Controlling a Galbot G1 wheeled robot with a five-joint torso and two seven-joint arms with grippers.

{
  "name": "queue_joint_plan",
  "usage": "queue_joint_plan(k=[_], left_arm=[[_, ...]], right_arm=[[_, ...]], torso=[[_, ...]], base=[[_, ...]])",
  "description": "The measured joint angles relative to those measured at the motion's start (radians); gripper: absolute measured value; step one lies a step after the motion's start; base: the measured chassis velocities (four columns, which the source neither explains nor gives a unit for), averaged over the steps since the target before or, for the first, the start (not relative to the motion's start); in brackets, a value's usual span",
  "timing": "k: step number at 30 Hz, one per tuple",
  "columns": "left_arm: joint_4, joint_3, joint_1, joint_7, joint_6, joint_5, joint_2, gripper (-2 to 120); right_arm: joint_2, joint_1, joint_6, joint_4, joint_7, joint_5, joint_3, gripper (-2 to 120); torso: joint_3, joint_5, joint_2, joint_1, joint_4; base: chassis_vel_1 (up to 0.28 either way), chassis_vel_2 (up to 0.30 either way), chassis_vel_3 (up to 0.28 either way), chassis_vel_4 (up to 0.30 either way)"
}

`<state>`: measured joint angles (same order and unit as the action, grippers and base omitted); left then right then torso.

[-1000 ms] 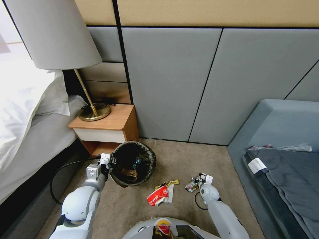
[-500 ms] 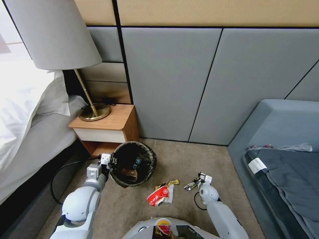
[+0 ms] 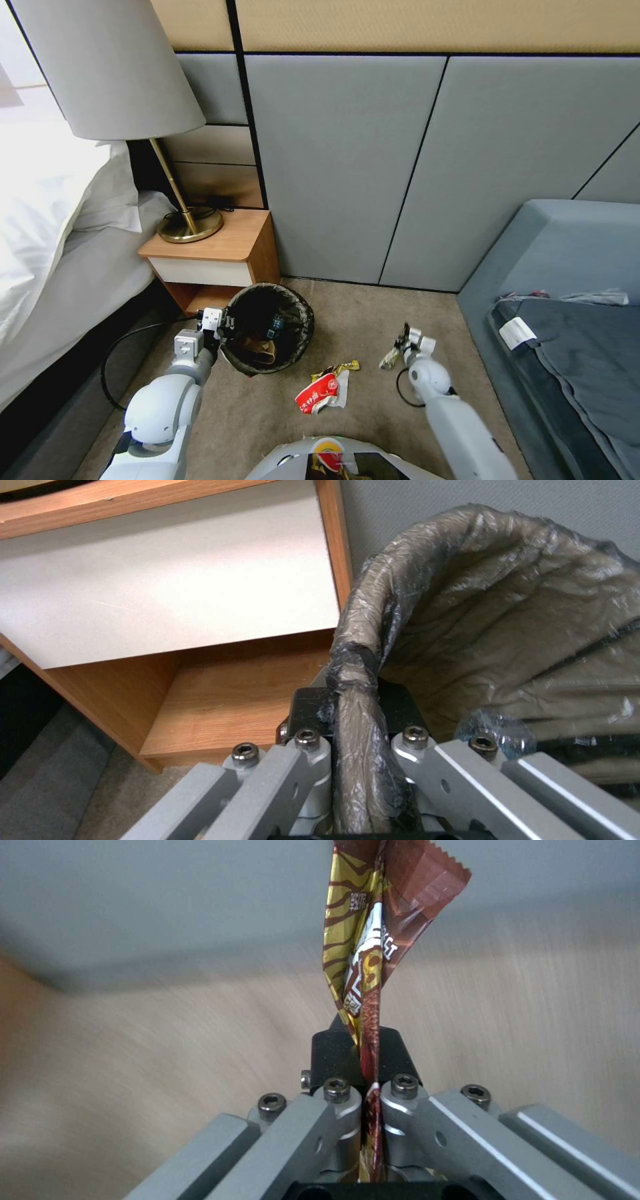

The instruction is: Pick up the trash bin, then pick up the garbage from the floor and place it into the trash bin.

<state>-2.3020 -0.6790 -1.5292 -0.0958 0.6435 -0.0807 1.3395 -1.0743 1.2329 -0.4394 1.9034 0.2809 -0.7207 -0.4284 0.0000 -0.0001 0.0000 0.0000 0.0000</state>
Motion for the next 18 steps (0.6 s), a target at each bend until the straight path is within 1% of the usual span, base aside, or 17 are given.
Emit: queue_joint_plan(k=[1, 2, 4, 5, 8, 9, 11, 12, 14, 15, 16, 18], left_arm=[[0.001, 0.001, 0.000, 0.000, 0.001, -0.001, 0.000, 4], [0.001, 0.001, 0.000, 0.000, 0.001, -0.001, 0.000, 4], [0.003, 0.003, 0.000, 0.002, 0.002, -0.004, 0.000, 4], [0.003, 0.003, 0.000, 0.002, 0.002, -0.004, 0.000, 4], [0.006, 0.007, -0.001, 0.003, 0.006, -0.011, -0.006, 4], [0.006, 0.007, -0.001, 0.003, 0.006, -0.011, -0.006, 4], [0.009, 0.010, 0.001, 0.004, 0.009, -0.014, -0.011, 4], [0.009, 0.010, 0.001, 0.004, 0.009, -0.014, -0.011, 4], [0.012, 0.016, 0.004, 0.005, 0.013, -0.017, -0.015, 4], [0.013, 0.018, 0.005, 0.005, 0.014, -0.018, -0.016, 4], [0.013, 0.018, 0.005, 0.005, 0.014, -0.018, -0.016, 4], [0.019, 0.029, 0.013, 0.007, 0.018, -0.023, -0.023, 4]], right_arm=[[0.021, -0.004, -0.006, 0.036, -0.007, -0.009, 0.002, 0], [0.021, -0.004, -0.006, 0.036, -0.007, -0.009, 0.002, 0], [0.066, -0.026, -0.018, 0.123, -0.020, -0.044, 0.017, 0], [0.066, -0.026, -0.018, 0.123, -0.020, -0.044, 0.017, 0], [0.109, -0.089, -0.039, 0.236, -0.049, -0.111, 0.062, 0], [0.109, -0.089, -0.039, 0.236, -0.049, -0.111, 0.062, 0], [0.122, -0.139, -0.040, 0.279, -0.081, -0.143, 0.112, 0], [0.122, -0.139, -0.040, 0.279, -0.081, -0.143, 0.112, 0], [0.130, -0.203, -0.037, 0.303, -0.142, -0.186, 0.171, 0], [0.130, -0.221, -0.037, 0.305, -0.164, -0.196, 0.187, 0], [0.130, -0.221, -0.037, 0.305, -0.164, -0.196, 0.187, 0], [0.130, -0.269, -0.035, 0.310, -0.239, -0.211, 0.225, 0]], torso=[[0.000, 0.0002, 0.000, 0.000, -0.0002], [0.000, 0.0002, 0.000, 0.000, -0.0002], [0.000, 0.0001, 0.000, 0.000, -0.0001], [0.000, 0.0001, 0.000, 0.000, -0.0001], [0.000, 0.0001, 0.000, 0.000, 0.0001], [0.000, 0.0001, 0.000, 0.000, 0.0001], [0.000, 0.0001, 0.000, 0.000, 0.0001], [0.000, 0.0001, 0.000, 0.000, 0.0001], [0.000, -0.0001, 0.000, 0.000, 0.0001], [0.000, 0.0000, 0.000, 0.000, 0.0001], [0.000, 0.0000, 0.000, 0.000, 0.0001], [0.000, 0.0000, 0.000, 0.000, 0.0003]], base=[[0.000, 0.000, 0.000, 0.000], [0.000, 0.000, 0.000, 0.000], [0.000, 0.000, 0.000, 0.000], [0.000, 0.000, 0.000, 0.000], [0.000, 0.000, 0.000, 0.000], [0.000, 0.000, 0.000, 0.000], [0.000, 0.000, 0.000, 0.000], [0.000, 0.000, 0.000, 0.000], [0.000, 0.000, 0.000, 0.000], [0.000, 0.000, 0.000, 0.000], [0.000, 0.000, 0.000, 0.000], [0.000, 0.000, 0.000, 0.000]])
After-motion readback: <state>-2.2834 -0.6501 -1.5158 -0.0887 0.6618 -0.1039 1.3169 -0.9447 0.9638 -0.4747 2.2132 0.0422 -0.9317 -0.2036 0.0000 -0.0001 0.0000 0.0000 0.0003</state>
